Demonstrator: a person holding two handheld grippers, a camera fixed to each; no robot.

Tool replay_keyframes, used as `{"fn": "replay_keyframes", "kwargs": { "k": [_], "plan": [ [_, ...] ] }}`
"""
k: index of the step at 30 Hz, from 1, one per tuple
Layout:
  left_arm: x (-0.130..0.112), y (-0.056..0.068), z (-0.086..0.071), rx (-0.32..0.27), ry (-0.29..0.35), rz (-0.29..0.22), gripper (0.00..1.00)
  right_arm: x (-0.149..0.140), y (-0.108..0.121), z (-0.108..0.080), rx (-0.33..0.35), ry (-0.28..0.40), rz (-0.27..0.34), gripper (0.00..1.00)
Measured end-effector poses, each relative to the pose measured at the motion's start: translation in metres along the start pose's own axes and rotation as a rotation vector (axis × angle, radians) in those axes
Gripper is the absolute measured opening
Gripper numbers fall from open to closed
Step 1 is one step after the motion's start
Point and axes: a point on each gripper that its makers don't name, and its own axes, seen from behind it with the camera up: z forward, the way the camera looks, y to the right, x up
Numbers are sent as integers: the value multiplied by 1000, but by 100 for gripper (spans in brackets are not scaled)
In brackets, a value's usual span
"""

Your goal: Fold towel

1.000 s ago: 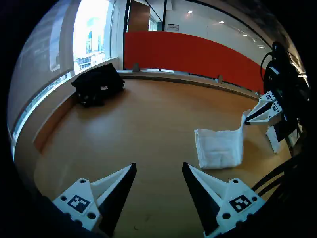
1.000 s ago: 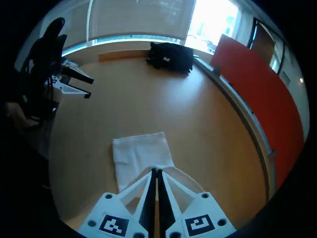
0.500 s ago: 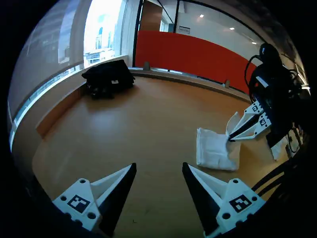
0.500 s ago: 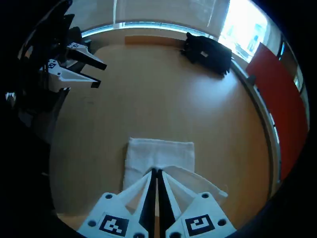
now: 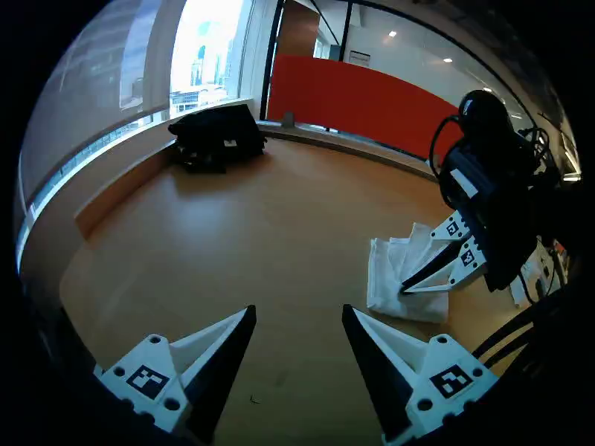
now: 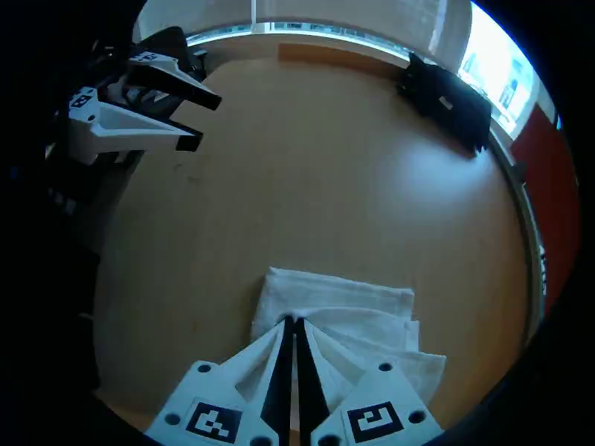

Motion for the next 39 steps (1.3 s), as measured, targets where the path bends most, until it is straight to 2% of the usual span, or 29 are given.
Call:
{"fn": "replay_keyframes", "kwargs": {
  "k": [6, 20, 24, 31, 33, 37, 39],
  "plan": [
    [1, 1, 1, -5, 3, -6, 85, -1, -6, 6, 21, -18, -28, 3],
    [-1, 3, -1, -8, 4, 1, 85, -3, -5, 8, 16, -19, -30, 5],
    [-1, 2, -1, -6, 4, 2, 85, 0, -3, 5, 1, -7, -33, 19],
    [-1, 3, -2, -5, 5, 0, 85, 5, -9, -6, 16, 28, -22, 45],
    [0, 4, -2, -6, 6, -1, 85, 6, -10, -10, 17, 40, -12, 47],
    [1, 4, -1, -7, 9, 0, 85, 8, -10, -18, 10, 69, 24, 58],
    [2, 5, -1, -7, 9, 1, 85, 9, -10, -22, 5, 87, 46, 69]
  ]
}}
